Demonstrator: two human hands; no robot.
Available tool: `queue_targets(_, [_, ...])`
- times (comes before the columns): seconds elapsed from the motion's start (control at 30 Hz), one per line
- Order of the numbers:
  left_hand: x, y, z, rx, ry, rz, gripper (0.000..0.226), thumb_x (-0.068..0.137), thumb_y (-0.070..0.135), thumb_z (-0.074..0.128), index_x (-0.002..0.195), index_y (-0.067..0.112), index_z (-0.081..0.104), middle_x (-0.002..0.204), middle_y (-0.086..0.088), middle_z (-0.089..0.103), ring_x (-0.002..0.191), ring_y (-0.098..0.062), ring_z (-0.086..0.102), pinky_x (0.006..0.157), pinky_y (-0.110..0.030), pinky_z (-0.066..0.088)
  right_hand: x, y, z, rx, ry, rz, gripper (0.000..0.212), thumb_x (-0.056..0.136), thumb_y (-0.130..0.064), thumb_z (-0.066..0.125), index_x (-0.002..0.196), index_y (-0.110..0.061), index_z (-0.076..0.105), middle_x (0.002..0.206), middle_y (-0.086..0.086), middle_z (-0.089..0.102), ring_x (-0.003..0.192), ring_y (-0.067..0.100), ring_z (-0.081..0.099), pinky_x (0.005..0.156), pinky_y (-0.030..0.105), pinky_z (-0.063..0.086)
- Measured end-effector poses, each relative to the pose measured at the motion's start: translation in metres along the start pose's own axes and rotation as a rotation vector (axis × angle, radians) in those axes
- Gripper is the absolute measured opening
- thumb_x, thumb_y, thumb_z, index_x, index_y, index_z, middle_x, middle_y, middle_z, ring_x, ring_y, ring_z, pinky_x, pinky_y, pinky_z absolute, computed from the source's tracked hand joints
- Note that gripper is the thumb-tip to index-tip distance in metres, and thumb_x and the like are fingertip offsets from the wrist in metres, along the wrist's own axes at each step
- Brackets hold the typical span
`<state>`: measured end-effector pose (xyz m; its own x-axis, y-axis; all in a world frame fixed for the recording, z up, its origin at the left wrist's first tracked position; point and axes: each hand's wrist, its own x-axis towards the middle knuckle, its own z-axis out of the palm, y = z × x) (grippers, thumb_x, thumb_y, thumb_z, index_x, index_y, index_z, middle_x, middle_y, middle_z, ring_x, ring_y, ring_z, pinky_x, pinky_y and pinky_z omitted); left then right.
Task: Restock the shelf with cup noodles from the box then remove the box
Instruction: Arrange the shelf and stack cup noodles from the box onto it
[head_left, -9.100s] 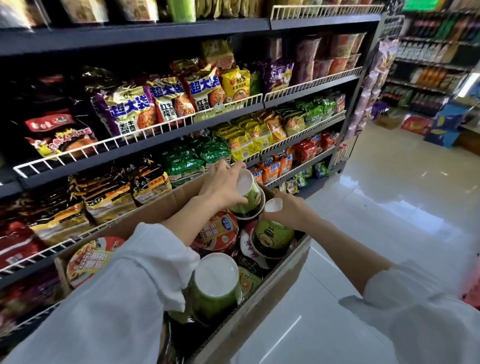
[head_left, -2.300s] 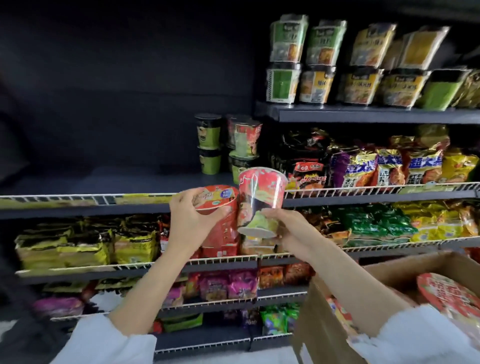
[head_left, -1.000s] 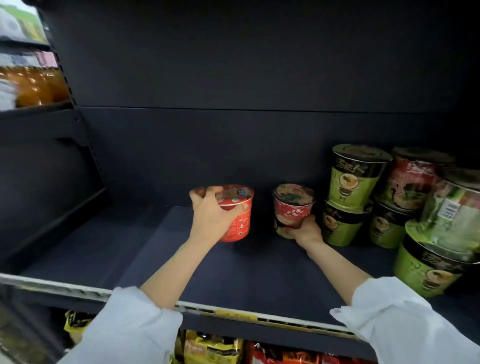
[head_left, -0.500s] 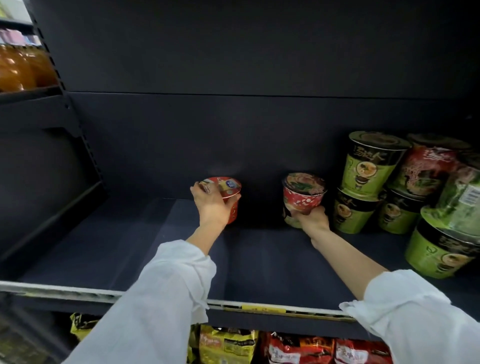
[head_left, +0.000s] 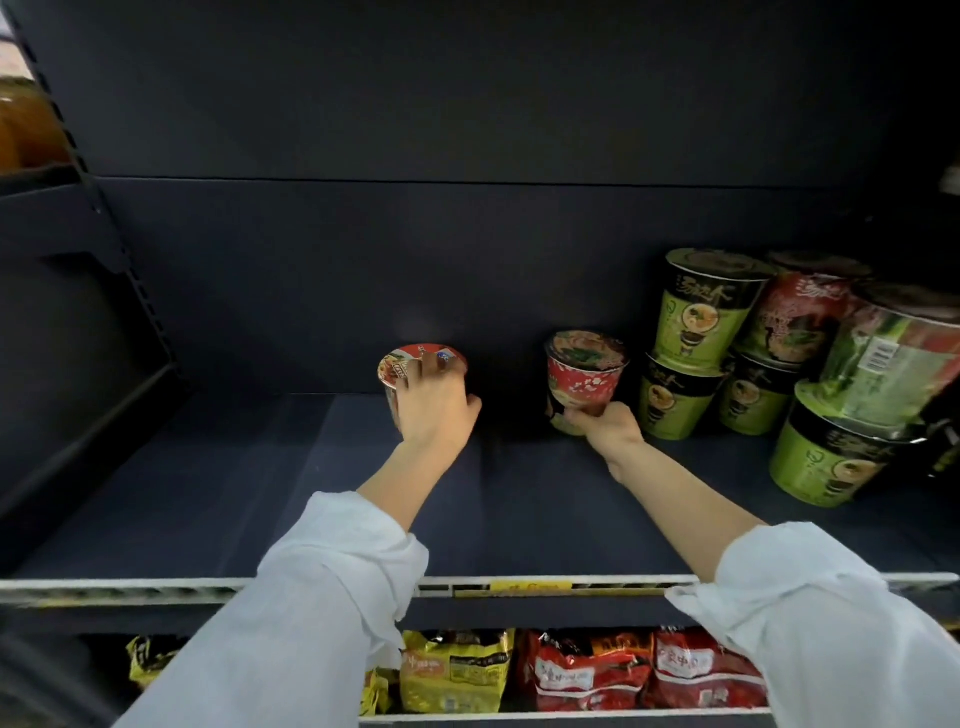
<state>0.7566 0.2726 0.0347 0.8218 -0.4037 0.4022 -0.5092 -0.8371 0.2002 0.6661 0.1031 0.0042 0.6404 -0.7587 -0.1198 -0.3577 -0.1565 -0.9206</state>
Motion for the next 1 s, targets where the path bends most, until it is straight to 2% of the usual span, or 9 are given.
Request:
queue_targets(0.1, [-0.013,0.012,-0.013,-0.145,-0.043,0.079,0.03,0.088,0.023,0.056,0.118,0.016,0.059,0.117,-0.009,0.062,0.11,-0.029,0.056,0.087,-0.039,0.047,-0.016,-0.001,-0.006,0.002,-0.041,-0.024,0.034,0.086,-0.023,0.066,0.113,-0.001,0.063,0.106,0.01,0.065,0.101,0.026,0.06,0.081,0.034,0.046])
queue_targets(0.27, [-0.047,0.037,-0.039,-0.29,-0.064,0.103,0.024,0.09,0.024,0.057,0.112,0.017,0.061,0.108,-0.004,0.066,0.099,-0.022,0.062,0.077,-0.038,0.053,-0.059,-0.007,-0.029,-0.018,-0.091,-0.147,0.027,0.086,-0.028,0.065,0.109,-0.014,0.066,0.108,0.006,0.067,0.104,0.023,0.06,0.091,0.04,0.049])
queue_targets(0.4, [-0.089,0.066,-0.066,-0.442,-0.138,0.06,0.017,0.09,0.025,0.058,0.107,0.022,0.063,0.097,0.003,0.07,0.09,-0.018,0.065,0.076,-0.037,0.055,-0.109,-0.01,-0.072,-0.091,-0.106,-0.326,0.017,0.092,-0.02,0.057,0.106,-0.014,0.066,0.09,-0.003,0.063,0.088,0.014,0.057,0.075,0.029,0.046])
queue_targets(0.5, [-0.136,0.092,-0.084,-0.608,-0.122,0.037,0.011,0.09,0.022,0.059,0.098,0.022,0.066,0.087,0.004,0.07,0.079,-0.015,0.066,0.074,-0.037,0.056,-0.149,-0.005,-0.114,-0.121,-0.114,-0.428,0.017,0.093,-0.011,0.054,0.102,-0.012,0.068,0.09,0.0,0.067,0.088,0.014,0.063,0.077,0.028,0.051])
queue_targets(0.63, [-0.208,0.137,-0.104,-0.839,-0.119,-0.033,0.01,0.093,0.015,0.055,0.096,0.015,0.065,0.081,0.001,0.07,0.063,-0.007,0.064,0.056,-0.013,0.051,-0.198,0.018,-0.176,-0.159,-0.152,-0.505,0.017,0.093,-0.01,0.053,0.1,-0.013,0.068,0.086,-0.001,0.069,0.081,0.009,0.066,0.071,0.019,0.051])
queue_targets(0.7, [-0.243,0.161,-0.111,-0.943,-0.129,-0.067,0.012,0.094,0.012,0.053,0.095,0.012,0.065,0.078,0.001,0.069,0.064,-0.008,0.066,0.055,-0.008,0.049,-0.219,0.035,-0.206,-0.18,-0.167,-0.506,0.016,0.093,-0.009,0.053,0.095,-0.015,0.067,0.083,-0.001,0.07,0.075,0.005,0.066,0.067,0.017,0.051])
queue_targets(0.8, [-0.291,0.199,-0.116,-1.048,-0.225,-0.113,0.016,0.094,0.009,0.05,0.096,0.007,0.066,0.078,-0.003,0.07,0.058,-0.009,0.065,0.055,-0.013,0.05,-0.251,0.059,-0.253,-0.257,-0.192,-0.476,0.015,0.093,-0.01,0.053,0.094,-0.013,0.068,0.079,-0.001,0.069,0.071,0.002,0.064,0.072,0.02,0.053])
queue_targets(0.93, [-0.35,0.254,-0.116,-1.054,-0.357,-0.107,0.017,0.095,0.014,0.05,0.095,0.012,0.066,0.088,-0.008,0.072,0.062,-0.016,0.063,0.064,-0.027,0.049,-0.298,0.095,-0.321,-0.312,-0.167,-0.427,0.018,0.095,-0.012,0.052,0.1,-0.008,0.068,0.084,0.002,0.07,0.074,0.006,0.063,0.066,0.01,0.048])
queue_targets(1.0, [-0.38,0.281,-0.12,-1.05,-0.416,-0.088,0.017,0.095,0.015,0.049,0.096,0.013,0.066,0.088,-0.006,0.072,0.063,-0.016,0.063,0.066,-0.03,0.051,-0.323,0.114,-0.356,-0.321,-0.122,-0.378,0.019,0.095,-0.013,0.051,0.098,-0.009,0.069,0.085,0.002,0.07,0.073,0.006,0.064,0.065,0.011,0.048])
